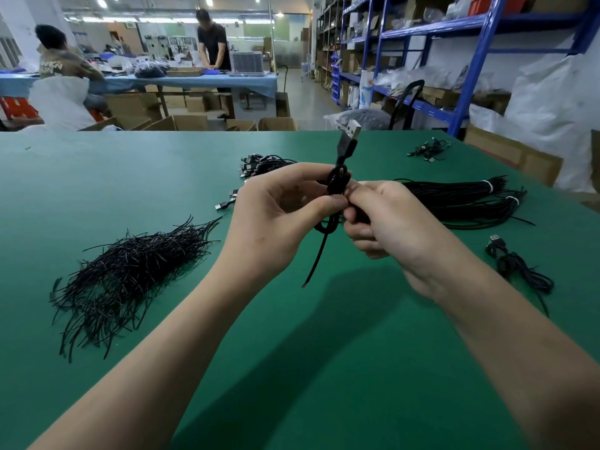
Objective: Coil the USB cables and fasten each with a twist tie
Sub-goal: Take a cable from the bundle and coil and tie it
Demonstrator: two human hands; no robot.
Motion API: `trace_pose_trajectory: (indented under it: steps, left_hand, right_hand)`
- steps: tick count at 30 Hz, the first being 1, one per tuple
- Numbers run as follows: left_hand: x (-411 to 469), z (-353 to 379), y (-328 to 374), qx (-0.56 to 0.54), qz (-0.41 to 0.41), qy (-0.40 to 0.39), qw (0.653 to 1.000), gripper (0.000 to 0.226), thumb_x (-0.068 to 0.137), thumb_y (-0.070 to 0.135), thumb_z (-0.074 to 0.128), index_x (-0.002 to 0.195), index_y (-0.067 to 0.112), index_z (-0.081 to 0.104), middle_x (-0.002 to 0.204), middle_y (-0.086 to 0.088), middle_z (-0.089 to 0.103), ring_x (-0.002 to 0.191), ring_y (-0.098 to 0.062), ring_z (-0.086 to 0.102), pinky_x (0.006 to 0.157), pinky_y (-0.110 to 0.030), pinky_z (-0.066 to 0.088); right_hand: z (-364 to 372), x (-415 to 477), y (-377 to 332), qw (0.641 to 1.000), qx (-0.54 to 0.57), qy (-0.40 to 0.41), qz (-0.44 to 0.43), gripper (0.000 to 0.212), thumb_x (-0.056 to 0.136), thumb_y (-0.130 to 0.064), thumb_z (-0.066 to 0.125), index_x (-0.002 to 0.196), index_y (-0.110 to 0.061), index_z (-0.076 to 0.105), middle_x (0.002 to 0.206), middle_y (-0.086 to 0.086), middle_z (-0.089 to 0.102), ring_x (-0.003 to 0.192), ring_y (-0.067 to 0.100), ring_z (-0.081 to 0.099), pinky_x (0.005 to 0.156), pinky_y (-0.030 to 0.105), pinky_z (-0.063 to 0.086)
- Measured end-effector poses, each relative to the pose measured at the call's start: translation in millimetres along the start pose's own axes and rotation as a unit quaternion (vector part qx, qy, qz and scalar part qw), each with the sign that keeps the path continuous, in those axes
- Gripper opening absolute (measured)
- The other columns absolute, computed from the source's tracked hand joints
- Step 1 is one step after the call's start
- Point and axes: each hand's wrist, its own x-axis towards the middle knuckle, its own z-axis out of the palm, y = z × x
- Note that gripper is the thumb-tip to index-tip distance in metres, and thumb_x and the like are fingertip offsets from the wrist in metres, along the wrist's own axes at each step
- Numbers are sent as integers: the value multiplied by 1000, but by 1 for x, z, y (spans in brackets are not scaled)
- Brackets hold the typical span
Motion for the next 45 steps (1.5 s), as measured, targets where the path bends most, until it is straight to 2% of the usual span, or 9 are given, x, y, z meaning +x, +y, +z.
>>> trace_pose_trajectory:
  steps: [7, 12, 18, 21, 24, 32, 37, 41, 45]
  left_hand:
    - [1, 1, 5, 12, -16, 35, 999, 24, 85, 4, 77, 102, 21, 75, 80, 3, 76, 77, -13, 71, 80, -36, 60]
    - [4, 0, 9, -49, -95, 25, 994, 21, 88, 7, 74, 109, 13, 73, 65, 9, 65, 70, -7, 65, 73, -21, 54]
    - [4, -4, 14, -79, -155, -4, 985, 19, 90, 13, 71, 109, 15, 73, 82, -14, 62, 79, -11, 64, 66, -20, 53]
    - [4, -1, 16, -23, -96, 10, 995, 18, 89, 7, 72, 107, 13, 74, 72, 6, 68, 74, -7, 66, 73, -20, 54]
    - [3, 3, 17, 145, 21, 41, 988, 18, 88, 8, 75, 105, 14, 76, 88, 6, 75, 83, -3, 71, 81, -24, 57]
    - [3, -5, 11, 293, 200, 18, 935, 20, 94, 11, 69, 113, 16, 76, 106, 1, 66, 97, -22, 63, 84, -48, 51]
    - [2, -2, 16, 48, 13, 40, 998, 25, 99, 20, 54, 106, 27, 77, 102, 0, 55, 95, -11, 56, 83, -30, 46]
    - [3, -5, 17, -37, -236, 11, 971, 45, 96, 57, 56, 89, 15, 70, 79, 0, 62, 66, -12, 57, 65, -28, 46]
    - [4, -7, 15, -34, -207, -46, 977, 40, 88, 49, 65, 94, 11, 77, 74, 5, 67, 69, -9, 57, 67, -29, 46]
  right_hand:
    - [12, 2, 6, 993, 27, 88, -76, 44, 107, -28, 45, 64, -19, 48, 46, -15, 35, 39, 2, 27, 40, 13, 23]
    - [14, 4, 14, 961, -114, 165, -192, 45, 106, -30, 45, 73, -1, 53, 58, -3, 39, 55, 12, 32, 52, 41, 29]
    - [17, -1, 18, 916, -180, 219, -283, 45, 106, -26, 43, 69, 0, 45, 57, 11, 43, 55, 24, 35, 52, 40, 29]
    - [17, 2, 16, 950, -112, 187, -223, 44, 107, -25, 44, 73, 3, 50, 56, -3, 38, 53, 12, 31, 51, 35, 27]
    - [15, 3, 10, 985, 37, 123, -114, 41, 107, -18, 41, 68, -7, 51, 50, -12, 34, 46, 6, 25, 44, 22, 23]
    - [3, -1, -2, 980, 200, -3, 1, 43, 104, -9, 32, 62, -21, 32, 49, -9, 18, 41, 6, 11, 39, 22, 7]
    - [4, 2, 2, 981, 36, 126, -140, 46, 107, -23, 43, 63, -9, 40, 51, -1, 29, 49, 15, 22, 47, 29, 19]
    - [4, 0, 4, 922, -177, 193, -287, 50, 108, -29, 43, 70, 4, 43, 57, 13, 48, 53, 29, 41, 54, 48, 33]
    - [7, -3, 7, 902, -227, 201, -306, 47, 107, -27, 44, 70, 2, 48, 58, 9, 49, 54, 23, 43, 55, 45, 34]
